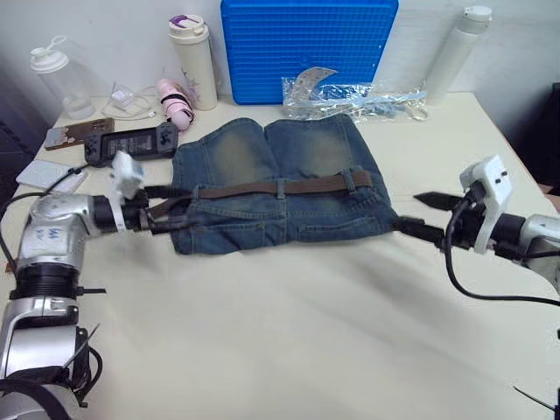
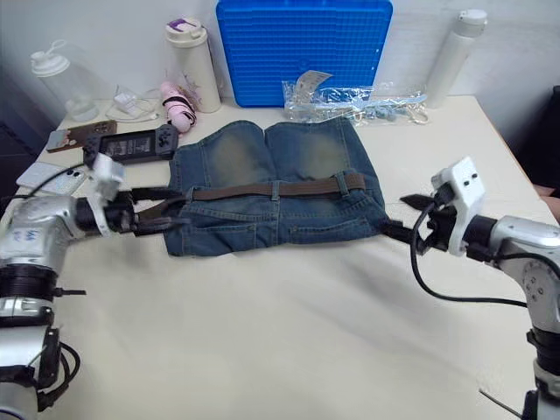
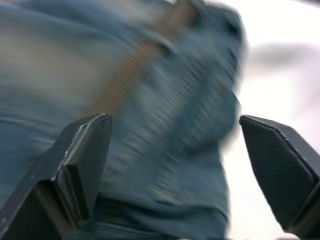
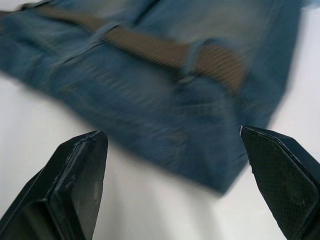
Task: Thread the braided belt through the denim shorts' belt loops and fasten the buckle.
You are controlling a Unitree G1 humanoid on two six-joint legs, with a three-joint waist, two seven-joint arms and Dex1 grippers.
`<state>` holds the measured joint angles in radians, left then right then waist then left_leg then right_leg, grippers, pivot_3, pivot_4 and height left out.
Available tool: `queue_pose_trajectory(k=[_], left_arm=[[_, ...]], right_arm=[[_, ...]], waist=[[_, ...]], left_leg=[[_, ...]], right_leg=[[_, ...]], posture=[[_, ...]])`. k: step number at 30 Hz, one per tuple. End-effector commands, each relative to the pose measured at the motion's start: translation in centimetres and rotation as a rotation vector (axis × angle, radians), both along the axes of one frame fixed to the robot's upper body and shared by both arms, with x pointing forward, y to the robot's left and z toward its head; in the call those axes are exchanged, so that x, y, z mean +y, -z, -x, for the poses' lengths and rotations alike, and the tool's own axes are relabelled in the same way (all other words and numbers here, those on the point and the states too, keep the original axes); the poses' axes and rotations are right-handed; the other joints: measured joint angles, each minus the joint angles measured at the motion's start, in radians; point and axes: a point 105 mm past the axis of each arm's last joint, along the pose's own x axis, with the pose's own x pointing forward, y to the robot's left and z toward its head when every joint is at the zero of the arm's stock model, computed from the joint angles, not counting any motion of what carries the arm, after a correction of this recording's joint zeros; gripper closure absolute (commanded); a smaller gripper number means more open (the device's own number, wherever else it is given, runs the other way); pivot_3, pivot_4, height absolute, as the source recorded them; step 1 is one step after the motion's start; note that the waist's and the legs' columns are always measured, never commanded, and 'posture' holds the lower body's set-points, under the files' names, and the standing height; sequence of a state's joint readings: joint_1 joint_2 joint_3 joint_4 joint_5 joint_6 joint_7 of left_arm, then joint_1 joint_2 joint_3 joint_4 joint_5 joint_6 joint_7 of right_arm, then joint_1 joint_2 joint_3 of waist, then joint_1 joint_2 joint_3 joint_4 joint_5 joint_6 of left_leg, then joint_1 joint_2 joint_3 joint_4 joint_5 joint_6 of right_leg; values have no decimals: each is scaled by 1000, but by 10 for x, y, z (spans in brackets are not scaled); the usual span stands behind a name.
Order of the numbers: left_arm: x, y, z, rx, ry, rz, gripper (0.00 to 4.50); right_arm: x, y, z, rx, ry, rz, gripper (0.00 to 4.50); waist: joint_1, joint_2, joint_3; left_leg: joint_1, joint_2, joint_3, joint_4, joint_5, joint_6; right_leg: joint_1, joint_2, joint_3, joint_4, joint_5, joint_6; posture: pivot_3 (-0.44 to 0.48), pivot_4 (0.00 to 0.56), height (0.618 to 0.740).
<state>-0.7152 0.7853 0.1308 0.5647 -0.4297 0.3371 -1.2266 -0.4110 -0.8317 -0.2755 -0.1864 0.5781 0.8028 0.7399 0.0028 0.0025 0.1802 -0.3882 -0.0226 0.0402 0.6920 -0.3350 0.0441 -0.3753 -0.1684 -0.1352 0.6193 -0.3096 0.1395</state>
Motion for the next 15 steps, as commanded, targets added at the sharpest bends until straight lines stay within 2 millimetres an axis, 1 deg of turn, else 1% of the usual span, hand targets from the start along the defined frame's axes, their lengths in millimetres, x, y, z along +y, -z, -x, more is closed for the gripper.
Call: queue_pose_trajectory(k=[1,2,4,6,8,11,13,15], left_arm=[[-4,-2,-21,82,-157,112,37],[-6,-1,-26,105,-189,134,37],[-11,-1,-41,151,-267,200,37],[-11,7,-57,204,-374,204,37],[-8,14,-67,245,-453,182,37],[-3,22,-72,260,-506,113,37],[1,22,-74,273,-534,112,37],[9,23,-73,293,-565,107,37]], right_arm=[[-2,-15,-27,-95,39,-55,0],[-2,-15,-33,-90,44,-65,0],[-1,-10,-52,-66,60,-90,0],[-2,-8,-75,-47,100,-132,0],[-1,-6,-94,-36,135,-162,0],[6,-4,-110,-27,135,-161,0],[11,-2,-118,-17,128,-174,0],[19,5,-124,2,114,-163,0]], waist=[[0,0,0],[0,0,0],[-1,-1,0],[-5,-2,1],[-8,-2,1],[-14,-2,1],[-27,-2,1],[-32,-2,1]], left_leg=[[0,0,0,1,0,0],[0,0,0,2,0,0],[-1,0,0,2,0,0],[-1,0,-1,2,0,0],[-1,0,0,2,0,0],[-1,0,0,-2,1,0],[0,0,-1,-5,1,0],[0,0,-2,-7,1,0]], right_leg=[[0,0,0,0,0,0],[0,0,0,1,0,0],[0,0,0,2,0,0],[-1,0,0,2,0,0],[-1,1,-1,2,0,0],[-3,1,-1,3,0,0],[-4,1,-2,3,0,0],[-4,1,-3,3,0,0]], posture=[[0,150,693],[0,150,693],[0,150,693],[0,150,693],[0,150,693],[0,150,693],[0,150,693],[0,150,693]])
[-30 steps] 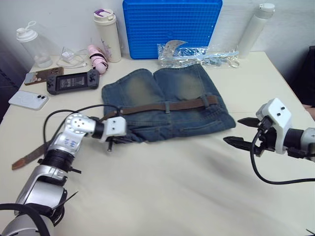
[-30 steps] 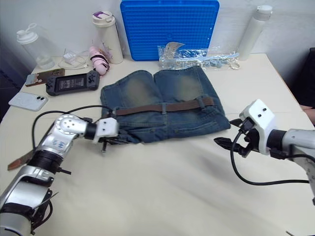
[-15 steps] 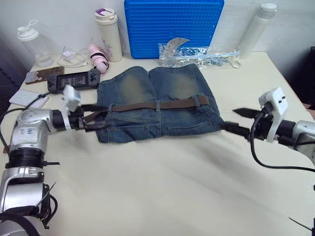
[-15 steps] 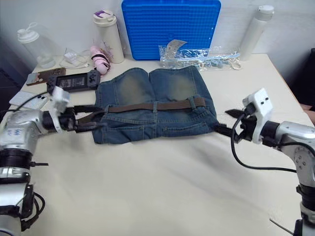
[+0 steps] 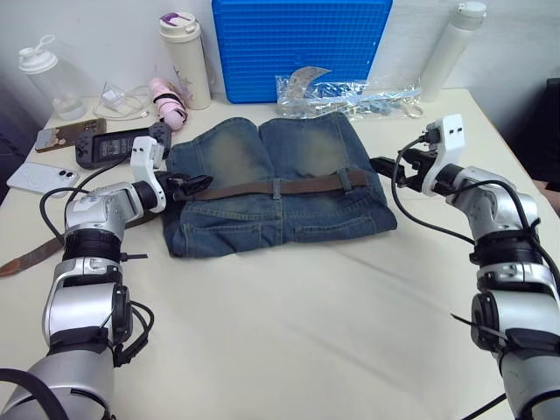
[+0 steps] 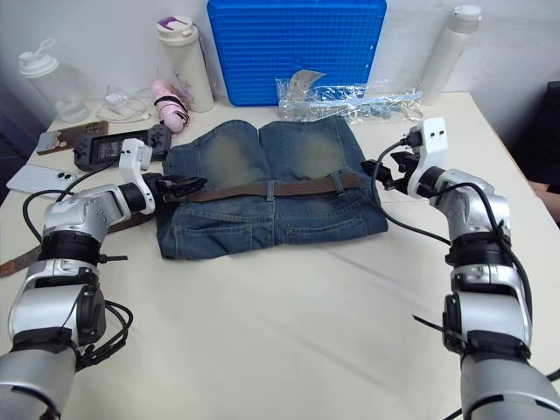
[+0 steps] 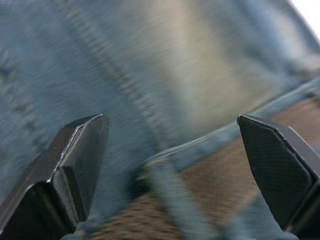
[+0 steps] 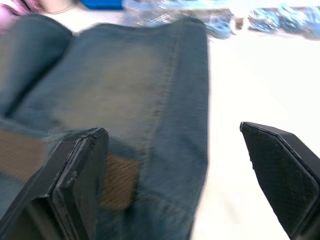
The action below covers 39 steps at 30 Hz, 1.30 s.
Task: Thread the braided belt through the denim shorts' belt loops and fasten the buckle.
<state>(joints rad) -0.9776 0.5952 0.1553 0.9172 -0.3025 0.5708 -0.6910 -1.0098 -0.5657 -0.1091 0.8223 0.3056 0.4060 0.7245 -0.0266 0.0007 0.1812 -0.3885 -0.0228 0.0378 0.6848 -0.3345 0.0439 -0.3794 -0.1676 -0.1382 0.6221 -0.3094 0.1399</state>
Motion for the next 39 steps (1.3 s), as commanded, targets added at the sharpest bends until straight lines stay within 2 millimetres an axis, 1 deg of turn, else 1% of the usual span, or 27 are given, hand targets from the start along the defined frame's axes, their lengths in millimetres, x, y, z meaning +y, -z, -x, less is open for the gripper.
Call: queue_pose_trajectory(k=[1,3,6,8,9,10,11,14,15,17,18,19,21,22,24,25,28,31,35,37,39], left_arm=[[16,-13,0,-2,-50,-20,37],[19,-11,3,20,-40,-23,37],[18,-8,9,55,-4,-27,37],[16,-8,11,57,13,-30,37],[15,-10,12,56,24,-31,0],[14,-11,13,53,34,-35,0],[14,-13,14,50,40,-37,0],[14,-26,17,29,67,-48,932],[15,-29,18,27,74,-50,1397],[15,-30,21,32,87,-56,1413],[16,-29,23,38,94,-64,1413],[16,-28,24,44,101,-65,2012],[14,-26,28,57,123,-57,2629],[13,-26,29,60,133,-52,3224],[11,-26,31,62,145,-41,4136],[11,-27,31,60,147,-39,4424],[13,-34,32,41,139,-11,4424],[11,-41,35,32,164,37,4500],[11,-44,37,34,160,47,4500],[12,-42,36,39,149,49,4500],[13,-38,36,48,141,46,4500]], right_arm=[[10,-1,-9,-20,-30,21,0],[15,5,-11,-1,-43,13,0],[21,12,-13,20,-65,-5,0],[25,17,-12,39,-94,18,0],[27,20,-11,46,-107,32,513],[29,21,-10,53,-122,34,762],[30,22,-10,56,-131,32,1176],[39,25,-4,63,-217,54,2631],[41,21,-3,53,-239,45,3179],[44,15,-2,32,-271,25,4130],[46,12,0,26,-293,18,4452],[47,11,1,27,-308,13,4500],[49,12,3,39,-336,13,4500],[50,11,4,40,-348,10,4500],[50,7,6,37,-364,-8,4500],[49,3,6,28,-370,-19,4500],[47,-16,8,6,-388,-88,4500],[48,-27,15,0,-452,-104,3563],[43,-35,12,-56,-412,-60,1635],[40,-31,10,-40,-382,-63,743],[40,-22,7,-21,-360,-43,743]], waist=[[-5,0,0],[-7,0,0],[-8,0,0],[-6,0,0],[-6,0,0],[-6,0,0],[-6,0,0],[-7,0,0],[-9,0,0],[-10,0,0],[-10,0,0],[-10,0,0],[-10,0,0],[-10,0,0],[-10,0,0],[-10,0,0],[-9,0,0],[-9,0,0],[-7,0,0],[-6,0,0],[-5,0,0]], left_leg=[[0,0,0,0,0,0],[0,0,-1,-1,0,0],[0,0,-1,-1,0,0],[0,0,-1,0,0,0],[0,0,-1,0,0,-1],[0,0,-1,1,0,-1],[0,0,-1,1,0,-1],[0,0,-1,1,1,-1],[0,0,-1,1,1,-2],[1,0,-1,1,1,-2],[1,0,-1,1,1,-2],[1,0,-1,0,1,-2],[1,0,-1,0,1,-2],[1,0,-1,0,1,-2],[1,0,-1,0,1,-2],[1,0,-1,0,1,-2],[1,0,-1,0,1,-2],[1,0,-1,0,1,-2],[1,0,-2,0,1,-2],[1,0,-2,0,1,-2],[1,0,-2,0,1,-2]], right_leg=[[0,0,0,0,0,0],[0,0,-1,0,0,0],[0,0,-1,0,0,0],[0,0,0,1,0,0],[0,0,1,1,0,0],[1,0,1,1,0,0],[1,0,2,1,0,0],[1,0,2,1,0,0],[1,0,2,1,0,0],[0,1,2,1,0,0],[0,1,2,1,0,0],[0,1,2,1,0,0],[0,1,3,1,0,0],[0,1,3,1,0,0],[0,1,3,1,0,0],[0,1,3,1,0,0],[0,1,3,1,0,0],[0,1,3,1,0,0],[0,1,3,2,0,0],[0,1,3,2,0,0],[0,1,3,2,0,0]], posture=[[0,150,693],[0,150,693],[0,150,693],[0,150,693],[0,150,693],[0,150,693],[0,150,693],[0,150,693],[0,150,693],[0,150,693],[0,150,693],[0,150,693],[0,150,693],[0,150,693],[0,150,693],[0,150,693],[0,150,693],[0,150,693],[0,150,693],[0,150,693],[0,150,693]])
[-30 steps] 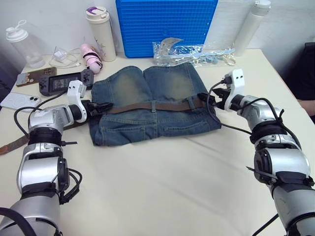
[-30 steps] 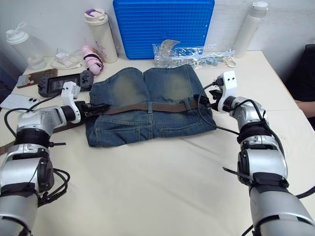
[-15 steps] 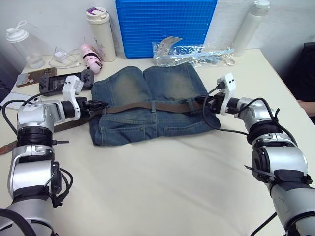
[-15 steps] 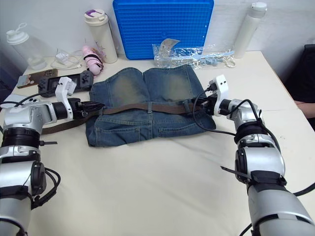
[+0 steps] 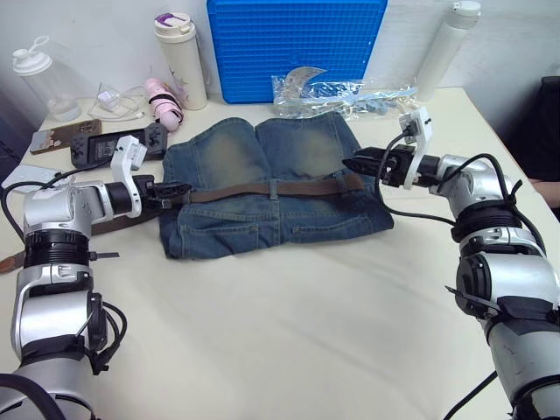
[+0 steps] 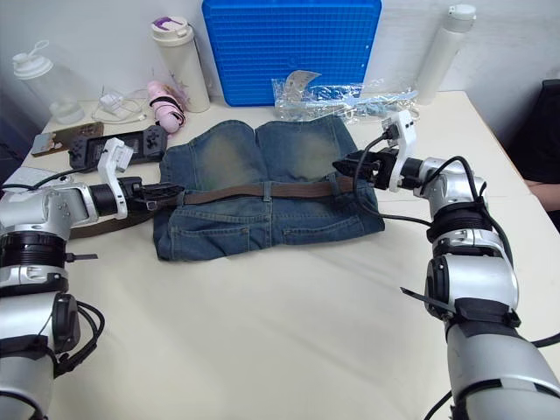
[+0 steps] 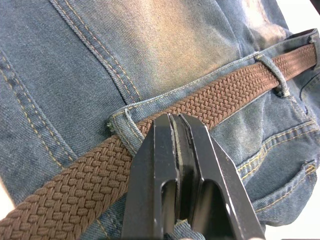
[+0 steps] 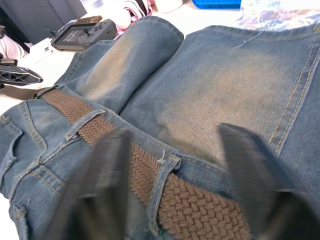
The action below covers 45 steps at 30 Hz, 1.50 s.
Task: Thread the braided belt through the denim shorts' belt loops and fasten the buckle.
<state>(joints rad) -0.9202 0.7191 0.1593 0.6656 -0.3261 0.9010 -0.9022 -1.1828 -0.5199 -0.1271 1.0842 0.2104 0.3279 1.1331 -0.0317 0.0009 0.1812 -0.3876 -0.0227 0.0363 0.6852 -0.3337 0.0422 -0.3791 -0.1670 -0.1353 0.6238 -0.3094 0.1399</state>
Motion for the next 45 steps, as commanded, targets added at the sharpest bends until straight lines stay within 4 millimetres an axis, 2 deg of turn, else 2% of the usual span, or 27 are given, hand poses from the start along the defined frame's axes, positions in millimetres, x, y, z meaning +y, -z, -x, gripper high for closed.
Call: queue_pose_trajectory(k=[1,10,11,13,18,21,24,26,30,35,38,40,42,45], left_arm=[[6,-12,0,-44,-15,0,4500],[22,-2,-5,-21,-108,-68,4500],[21,-2,-4,-17,-106,-64,4500],[20,-2,-3,-12,-101,-60,4500],[16,-2,-3,-9,-95,-32,4500],[9,-1,-6,-7,-85,-16,3549],[3,3,-9,5,-86,-14,2243],[-1,6,-10,19,-82,1,2206],[-4,20,-12,50,-90,-15,2206],[-22,28,-12,78,-28,-6,2206],[-30,28,-10,73,12,-1,2972],[-30,23,-9,59,26,1,3830],[-28,14,-6,26,40,8,4500],[-25,-1,9,-66,129,-20,4500]], right_arm=[[-5,-8,-4,-43,38,14,743],[9,32,-9,80,70,66,743],[9,34,-9,89,77,68,1239],[9,36,-8,94,68,75,1948],[13,36,-5,88,28,69,4368],[13,38,-4,88,24,72,4437],[13,38,-4,88,22,67,4437],[13,38,-3,89,18,64,4437],[12,40,-2,91,12,60,4437],[11,38,-1,85,11,53,4437],[12,37,-2,80,11,49,4437],[13,36,-1,73,5,48,4437],[14,35,1,41,-20,71,4437],[14,29,11,-36,-89,127,4437]], waist=[[0,0,0],[-4,0,0],[-4,0,0],[-2,0,0],[-2,0,0],[-2,0,0],[-2,0,0],[-2,0,0],[-3,0,0],[0,0,0],[1,0,0],[1,0,0],[1,0,0],[-3,0,0]], left_leg=[[0,0,0,0,0,0],[0,0,0,0,0,0],[0,0,0,0,0,0],[0,0,0,0,0,0],[0,0,-1,0,0,0],[0,0,0,0,0,0],[0,0,-1,0,0,0],[0,0,-1,0,0,0],[0,0,0,0,0,0],[0,0,0,0,0,0],[0,-1,0,0,0,0],[0,-1,-1,0,0,0],[0,-1,-1,0,0,0],[0,0,-1,0,0,0]], right_leg=[[0,0,0,0,0,0],[0,0,0,0,0,0],[0,0,0,0,0,0],[0,0,0,1,0,0],[0,0,0,1,0,0],[0,0,0,1,0,0],[0,0,1,1,0,0],[0,0,1,1,0,0],[0,0,0,2,0,0],[0,0,0,2,0,0],[0,0,1,2,0,0],[0,0,1,2,0,0],[0,0,1,2,0,0],[0,0,1,2,0,0]], posture=[[0,150,693],[0,150,693],[0,150,693],[0,150,693],[0,150,693],[0,150,693],[0,150,693],[0,150,693],[0,150,693],[0,150,693],[0,150,693],[0,150,693],[0,150,693],[0,150,693]])
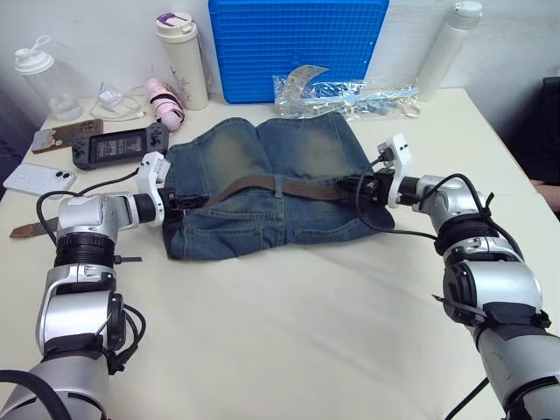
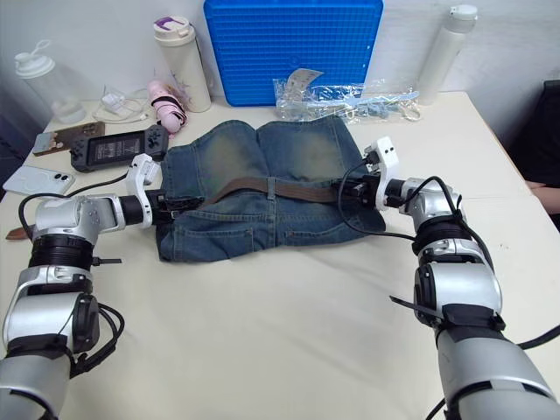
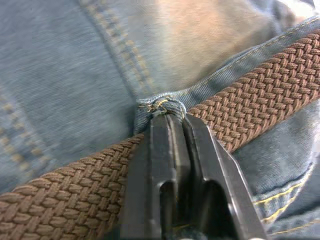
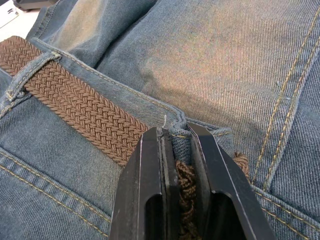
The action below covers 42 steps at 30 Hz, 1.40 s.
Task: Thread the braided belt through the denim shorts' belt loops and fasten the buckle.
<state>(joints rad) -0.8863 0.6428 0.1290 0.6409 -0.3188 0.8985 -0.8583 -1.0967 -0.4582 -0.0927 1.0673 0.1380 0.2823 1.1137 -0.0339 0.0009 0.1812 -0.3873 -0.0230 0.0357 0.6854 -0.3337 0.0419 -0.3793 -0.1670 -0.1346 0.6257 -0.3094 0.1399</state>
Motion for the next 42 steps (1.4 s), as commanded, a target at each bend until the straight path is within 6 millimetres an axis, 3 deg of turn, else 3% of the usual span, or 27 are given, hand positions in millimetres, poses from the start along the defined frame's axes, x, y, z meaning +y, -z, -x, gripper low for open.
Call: queue_pose_trajectory(k=[1,6,11,14,17,19,22,24,25,28,31,35,37,39,42], left_arm=[[-1,-29,16,-140,120,-8,4500],[12,-48,41,-328,189,-73,4500],[11,-50,71,-578,275,-196,4500],[3,-35,102,-808,394,-451,4500],[-9,-10,137,-947,566,-624,4500],[-13,9,155,-946,642,-651,4500],[-8,52,191,-681,797,-586,4500],[-6,62,207,-550,820,-500,4500],[-5,58,208,-524,801,-453,4134],[-5,47,211,-380,783,-288,2874],[-2,30,218,-160,777,-95,1817],[8,-12,223,56,751,193,29],[11,-29,220,85,735,288,29],[13,-41,208,35,696,326,29],[12,-46,175,-81,584,300,29]], right_arm=[[-1,-16,12,-125,-95,59,4437],[-9,-22,43,-324,-149,178,4437],[-13,-28,88,-691,-49,223,4437],[-9,-7,159,-1063,-208,479,4437],[-14,30,214,-1209,-370,593,4437],[-20,51,237,-1213,-427,608,4437],[-28,80,267,-1085,-507,585,4437],[-33,94,286,-1002,-552,559,4437],[-35,97,291,-980,-570,551,4437],[-45,96,290,-956,-563,565,2923],[-63,93,281,-932,-542,617,1792],[-99,87,267,-866,-458,710,0],[-122,81,254,-824,-368,765,0],[-145,66,228,-811,-234,828,0],[-148,32,186,-870,-88,810,0]], waist=[[-1,0,0],[5,0,0],[10,0,0],[19,1,0],[31,1,0],[32,0,0],[32,0,1],[36,1,1],[43,1,1],[57,0,2],[56,1,2],[56,1,2],[53,1,2],[47,2,3],[34,4,4]], left_leg=[[0,0,0,0,0,0],[0,0,-2,-1,-1,-1],[0,0,-2,-1,-1,-1],[0,0,-1,-1,-1,-2],[3,0,3,-3,-3,-2],[4,0,7,-3,-4,-1],[12,1,13,-2,-2,0],[23,2,13,-3,-9,-6],[23,3,13,-3,-10,-5],[21,5,12,-1,-9,-2],[22,5,11,0,-8,-3],[21,6,9,0,-8,-3],[20,7,9,0,-8,-3],[20,7,9,0,-8,-3],[20,7,8,1,-7,-3]], right_leg=[[0,0,0,0,0,0],[-1,0,0,1,0,0],[-1,0,0,0,0,0],[1,0,0,-3,0,0],[3,0,1,-6,0,0],[6,0,2,-11,0,0],[15,0,5,-19,0,0],[23,0,6,-19,-1,0],[23,0,6,-18,-2,-1],[21,0,7,-18,-4,-3],[21,0,10,-17,-4,-3],[20,1,12,-14,-6,-6],[21,2,12,-14,-7,-7],[21,2,10,-15,-8,-8],[22,2,6,-15,-8,-8]], posture=[[0,150,693],[0,150,693],[0,150,693],[0,150,693],[0,150,693],[0,150,693],[0,150,693],[0,150,693],[0,150,693],[0,150,693],[0,150,693],[0,150,693],[0,150,693],[0,150,693],[0,150,693]])
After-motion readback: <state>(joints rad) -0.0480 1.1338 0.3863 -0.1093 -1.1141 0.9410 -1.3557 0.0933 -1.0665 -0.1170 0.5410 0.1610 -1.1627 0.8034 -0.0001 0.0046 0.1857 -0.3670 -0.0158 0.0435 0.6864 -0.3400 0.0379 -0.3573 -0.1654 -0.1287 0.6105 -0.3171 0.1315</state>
